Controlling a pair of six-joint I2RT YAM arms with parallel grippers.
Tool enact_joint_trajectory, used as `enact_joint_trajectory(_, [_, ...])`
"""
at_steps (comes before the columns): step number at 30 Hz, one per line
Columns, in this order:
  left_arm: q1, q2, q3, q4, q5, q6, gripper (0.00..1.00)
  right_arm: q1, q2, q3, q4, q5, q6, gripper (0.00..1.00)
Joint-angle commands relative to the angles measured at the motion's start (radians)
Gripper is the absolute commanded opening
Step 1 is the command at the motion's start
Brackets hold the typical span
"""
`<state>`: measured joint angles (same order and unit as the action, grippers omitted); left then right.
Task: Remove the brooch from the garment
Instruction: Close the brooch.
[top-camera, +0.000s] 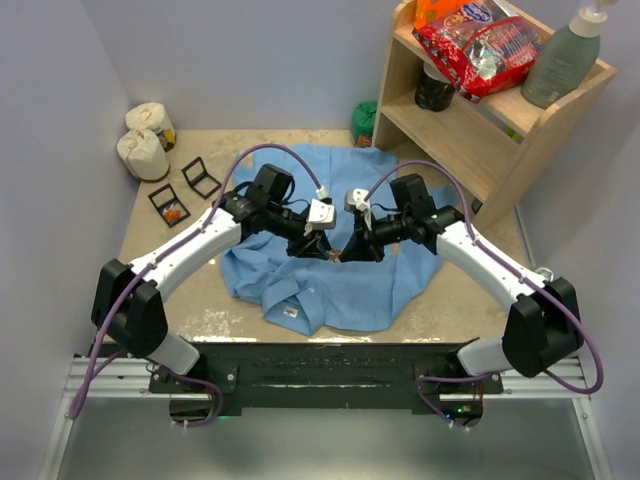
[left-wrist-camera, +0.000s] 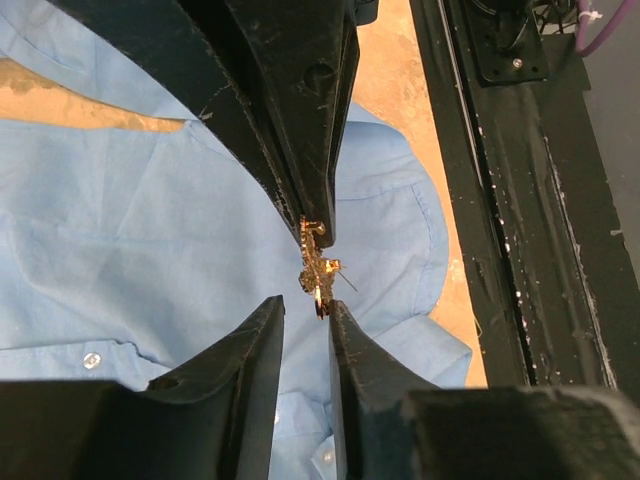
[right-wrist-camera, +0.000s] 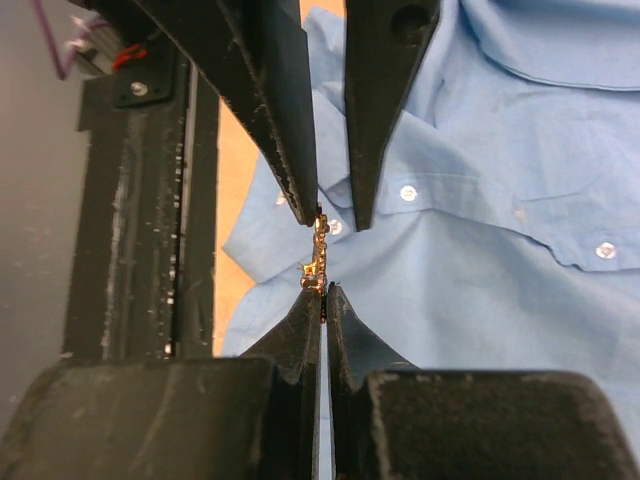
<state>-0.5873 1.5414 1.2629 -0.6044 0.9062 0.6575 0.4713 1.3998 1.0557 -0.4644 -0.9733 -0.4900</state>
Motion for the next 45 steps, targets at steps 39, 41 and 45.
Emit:
enact_joint_trajectory(39, [-0.025, -0.106, -0.099, 0.279, 0.264, 0.077, 0.40, -0.148, -0.036, 0.090, 0.211, -0.240, 0.392, 0.00])
enact_joint_trajectory(41, [-0.028, -0.106, -0.097, 0.279, 0.267, 0.074, 0.40, -0.146, -0.035, 0.078, 0.234, -0.232, 0.409, 0.00])
enact_joint_trajectory(45, [-0.032, -0.104, -0.096, 0.281, 0.270, 0.074, 0.40, -0.146, -0.018, 0.061, 0.247, -0.217, 0.419, 0.00])
